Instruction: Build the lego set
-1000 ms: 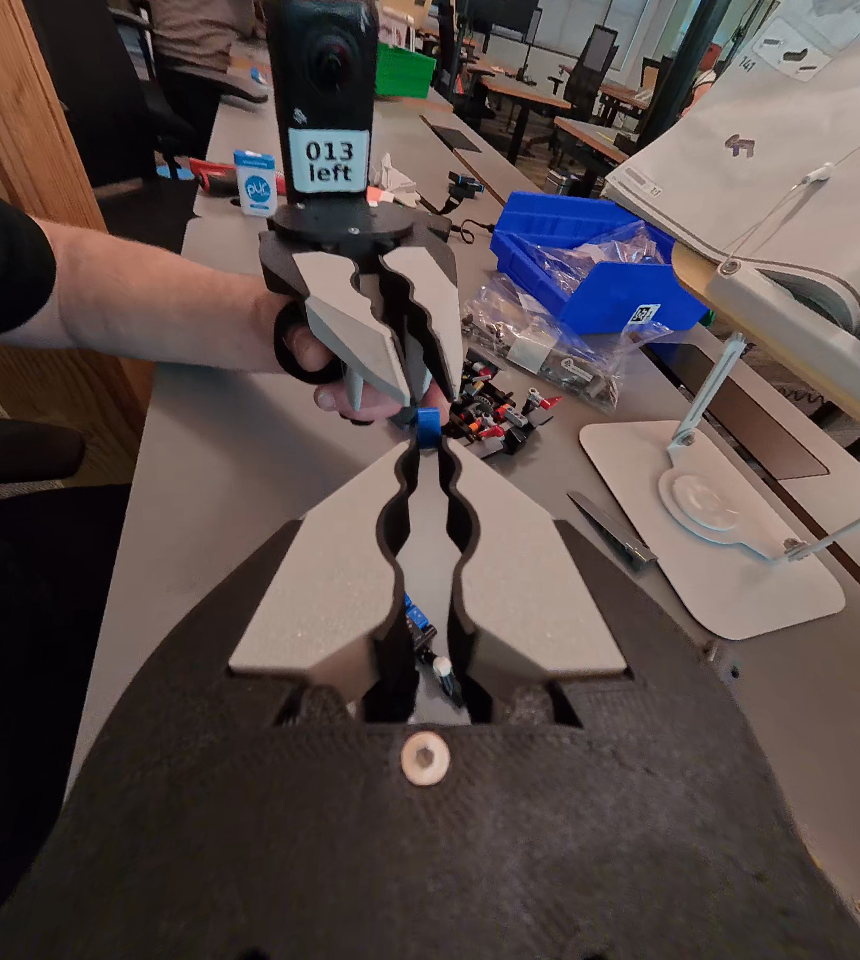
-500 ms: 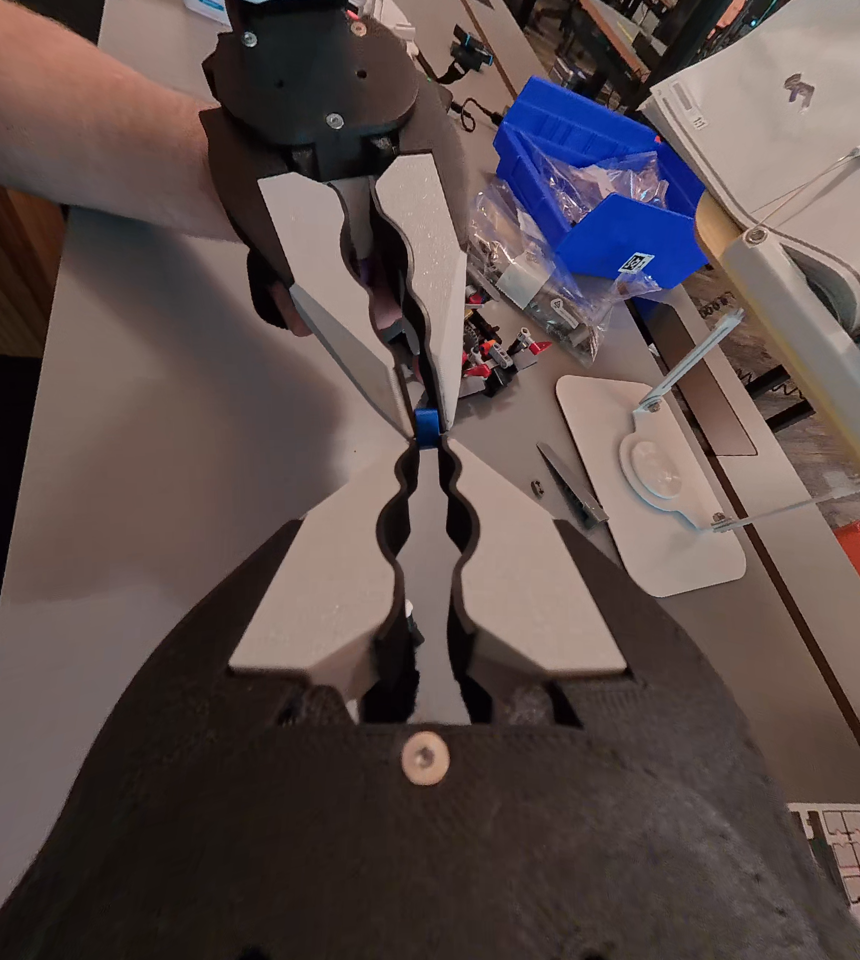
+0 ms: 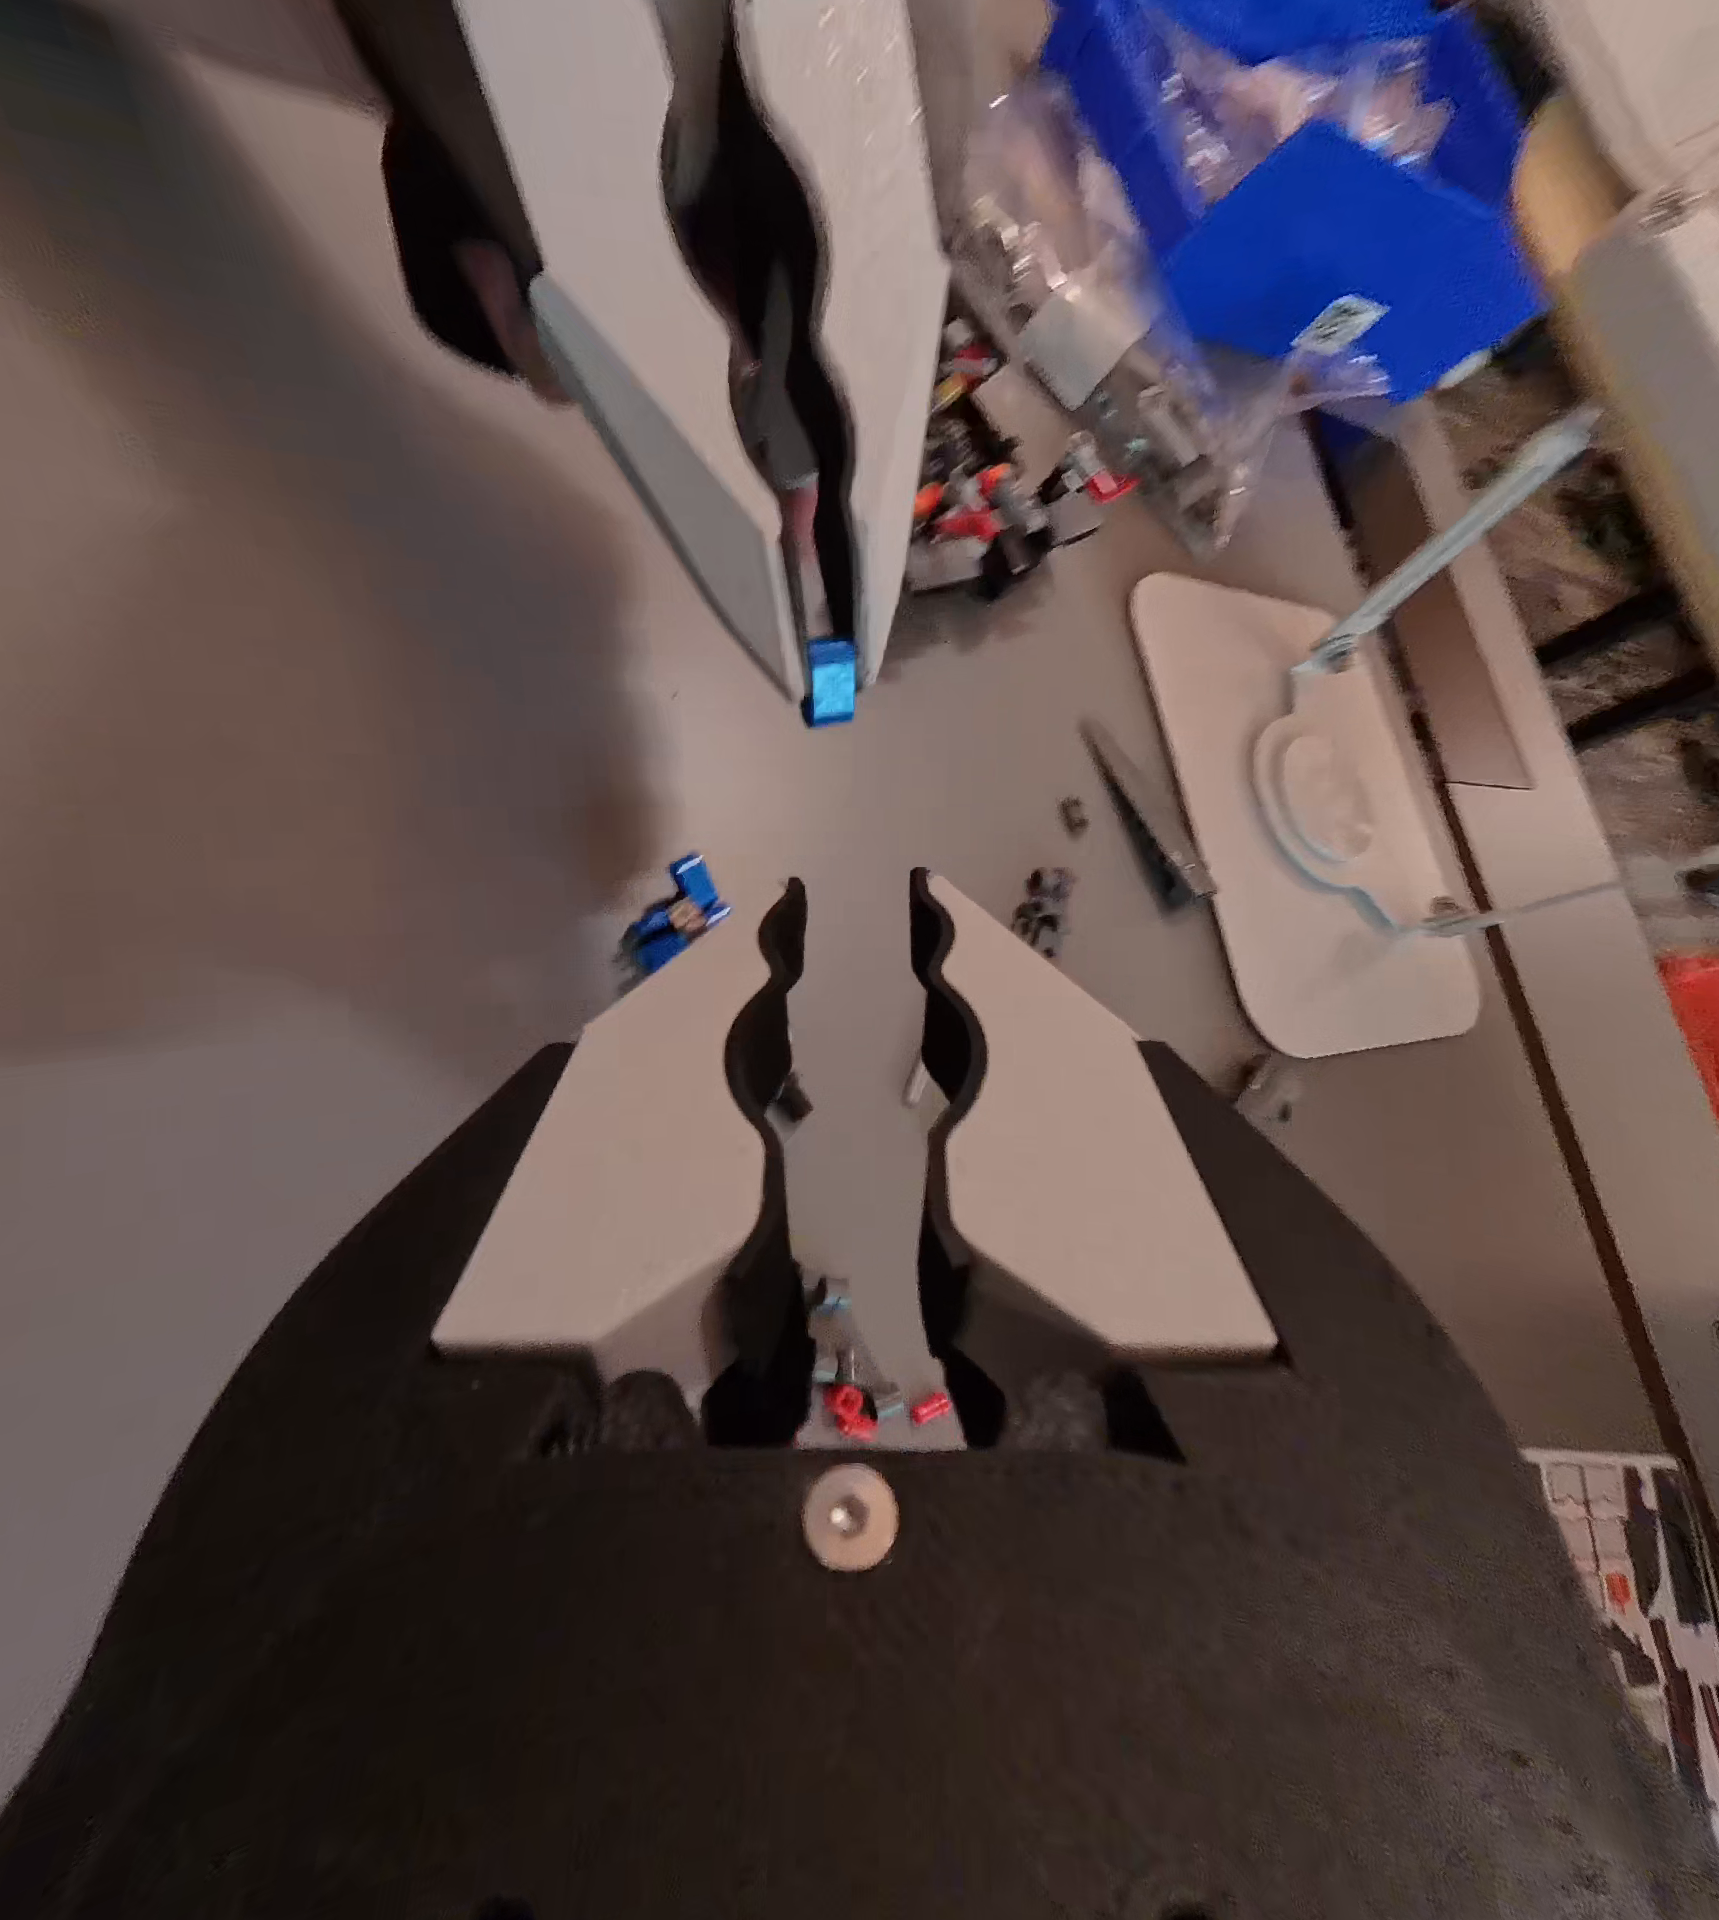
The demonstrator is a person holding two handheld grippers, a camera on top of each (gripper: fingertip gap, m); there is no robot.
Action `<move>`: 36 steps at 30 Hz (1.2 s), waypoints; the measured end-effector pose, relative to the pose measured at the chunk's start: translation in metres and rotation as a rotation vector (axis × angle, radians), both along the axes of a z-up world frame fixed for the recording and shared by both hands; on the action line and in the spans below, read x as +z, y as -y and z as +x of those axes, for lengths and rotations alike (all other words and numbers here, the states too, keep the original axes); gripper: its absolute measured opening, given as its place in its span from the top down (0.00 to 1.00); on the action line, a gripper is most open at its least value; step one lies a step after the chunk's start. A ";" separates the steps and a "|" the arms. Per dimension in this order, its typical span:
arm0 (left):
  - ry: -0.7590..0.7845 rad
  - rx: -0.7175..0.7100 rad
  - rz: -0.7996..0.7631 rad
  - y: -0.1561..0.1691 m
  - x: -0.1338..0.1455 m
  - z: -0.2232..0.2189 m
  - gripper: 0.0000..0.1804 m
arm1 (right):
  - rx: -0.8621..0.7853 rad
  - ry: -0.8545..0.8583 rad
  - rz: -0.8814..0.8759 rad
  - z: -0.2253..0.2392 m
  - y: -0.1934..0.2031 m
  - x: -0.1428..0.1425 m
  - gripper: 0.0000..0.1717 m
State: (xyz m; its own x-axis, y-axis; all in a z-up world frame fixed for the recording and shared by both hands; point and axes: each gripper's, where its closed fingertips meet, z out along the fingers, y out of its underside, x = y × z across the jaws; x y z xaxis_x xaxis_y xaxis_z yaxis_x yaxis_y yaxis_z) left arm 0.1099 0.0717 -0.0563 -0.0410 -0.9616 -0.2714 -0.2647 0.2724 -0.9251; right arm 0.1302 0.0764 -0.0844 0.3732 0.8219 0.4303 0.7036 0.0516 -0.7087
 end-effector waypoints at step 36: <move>-0.469 0.220 0.029 0.024 -0.116 -0.006 0.96 | 0.328 0.127 -0.193 -0.008 0.007 -0.084 0.85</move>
